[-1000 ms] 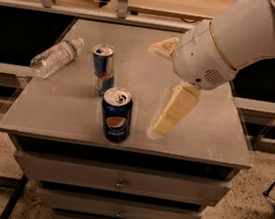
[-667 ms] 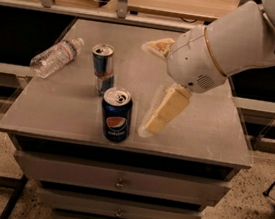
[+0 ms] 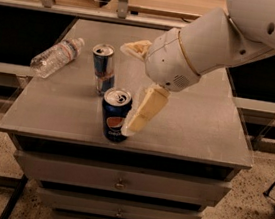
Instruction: Pick pepsi can
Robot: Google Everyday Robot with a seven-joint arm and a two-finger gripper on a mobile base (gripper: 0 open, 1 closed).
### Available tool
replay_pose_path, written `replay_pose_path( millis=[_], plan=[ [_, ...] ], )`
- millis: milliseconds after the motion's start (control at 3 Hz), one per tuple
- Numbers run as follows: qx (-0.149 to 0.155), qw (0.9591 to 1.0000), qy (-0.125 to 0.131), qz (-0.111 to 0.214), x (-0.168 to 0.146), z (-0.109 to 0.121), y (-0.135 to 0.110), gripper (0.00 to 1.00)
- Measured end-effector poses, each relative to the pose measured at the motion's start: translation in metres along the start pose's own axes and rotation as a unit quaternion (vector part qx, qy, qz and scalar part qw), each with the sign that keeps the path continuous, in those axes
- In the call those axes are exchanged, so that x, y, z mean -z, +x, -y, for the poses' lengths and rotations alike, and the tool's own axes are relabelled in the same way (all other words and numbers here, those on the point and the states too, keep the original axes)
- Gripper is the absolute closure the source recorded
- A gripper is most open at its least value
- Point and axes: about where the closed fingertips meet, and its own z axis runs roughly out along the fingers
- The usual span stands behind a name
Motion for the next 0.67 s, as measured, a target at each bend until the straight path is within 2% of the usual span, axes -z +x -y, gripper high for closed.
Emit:
replay_pose_path(
  millis=[667],
  plan=[
    [-0.01,0.9993,-0.032,-0.018,-0.03,0.008,0.014,0.0]
  ],
)
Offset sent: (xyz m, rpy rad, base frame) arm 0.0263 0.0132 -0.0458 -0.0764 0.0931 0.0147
